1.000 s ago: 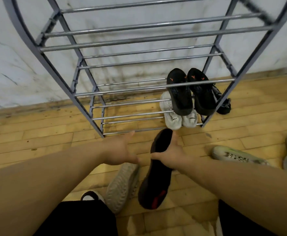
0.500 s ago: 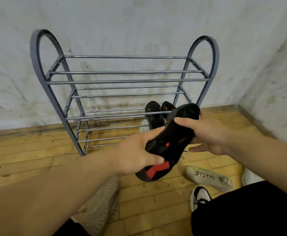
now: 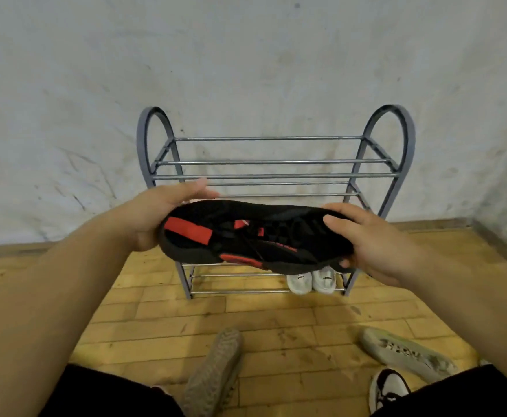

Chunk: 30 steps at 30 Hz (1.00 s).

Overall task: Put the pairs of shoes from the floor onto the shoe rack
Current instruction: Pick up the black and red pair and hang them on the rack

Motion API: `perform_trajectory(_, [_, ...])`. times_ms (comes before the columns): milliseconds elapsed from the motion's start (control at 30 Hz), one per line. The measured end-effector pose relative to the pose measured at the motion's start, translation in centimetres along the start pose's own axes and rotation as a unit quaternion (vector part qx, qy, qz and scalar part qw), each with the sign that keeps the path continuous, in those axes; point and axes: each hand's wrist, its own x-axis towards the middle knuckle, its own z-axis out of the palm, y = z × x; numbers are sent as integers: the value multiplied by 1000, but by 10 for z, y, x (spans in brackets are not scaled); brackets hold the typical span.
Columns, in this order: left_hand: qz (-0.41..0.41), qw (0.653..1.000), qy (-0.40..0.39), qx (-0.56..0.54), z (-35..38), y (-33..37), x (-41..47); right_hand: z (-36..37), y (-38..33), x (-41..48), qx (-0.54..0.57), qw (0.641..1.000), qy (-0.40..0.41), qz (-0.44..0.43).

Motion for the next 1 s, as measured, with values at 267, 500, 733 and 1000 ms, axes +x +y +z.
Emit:
perform_trajectory(267, [22,974,218,-65,-50,-5,-58,86,-43,-5,54,997,-59,-5])
perform_trajectory(500, [-31,897,403,-177,-125,-120,-165,227,-96,0,-202,948,-230,-89])
perform_trajectory(733, [-123,769,511,-364,-146,-284,-286,394,-87,-31,-589,625,-452,-241])
perform_trajectory(1000, [-244,735,487,-404,-101,-400,-334,450,50,-57,-620,453,-623,-146])
